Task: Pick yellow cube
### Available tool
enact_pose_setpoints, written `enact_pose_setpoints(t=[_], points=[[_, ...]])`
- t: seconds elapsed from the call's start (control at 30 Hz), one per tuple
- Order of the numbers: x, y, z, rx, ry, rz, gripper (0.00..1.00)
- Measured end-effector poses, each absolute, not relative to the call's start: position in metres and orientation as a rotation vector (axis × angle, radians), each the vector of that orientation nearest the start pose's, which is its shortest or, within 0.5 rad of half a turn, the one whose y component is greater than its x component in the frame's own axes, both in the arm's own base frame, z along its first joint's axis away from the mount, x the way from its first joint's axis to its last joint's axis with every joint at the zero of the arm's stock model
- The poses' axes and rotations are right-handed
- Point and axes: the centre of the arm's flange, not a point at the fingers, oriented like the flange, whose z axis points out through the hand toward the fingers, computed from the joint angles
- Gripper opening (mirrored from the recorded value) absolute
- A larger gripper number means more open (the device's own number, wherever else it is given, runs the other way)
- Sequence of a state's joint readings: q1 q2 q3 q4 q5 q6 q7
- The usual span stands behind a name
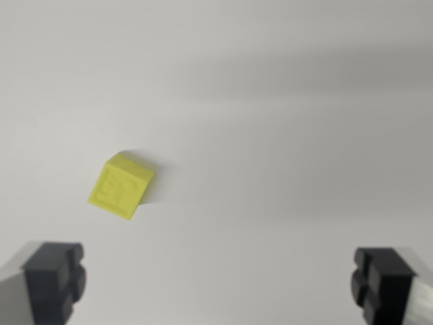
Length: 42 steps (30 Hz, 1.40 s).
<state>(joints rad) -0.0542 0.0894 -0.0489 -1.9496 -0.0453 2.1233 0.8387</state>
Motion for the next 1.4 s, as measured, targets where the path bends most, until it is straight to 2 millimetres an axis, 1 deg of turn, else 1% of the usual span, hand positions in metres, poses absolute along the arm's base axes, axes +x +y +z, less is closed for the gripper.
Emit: enact_pose_setpoints(t=[1.4], points=[[0.569, -0.021, 0.338, -2.701, 1.618, -0.095, 1.00]])
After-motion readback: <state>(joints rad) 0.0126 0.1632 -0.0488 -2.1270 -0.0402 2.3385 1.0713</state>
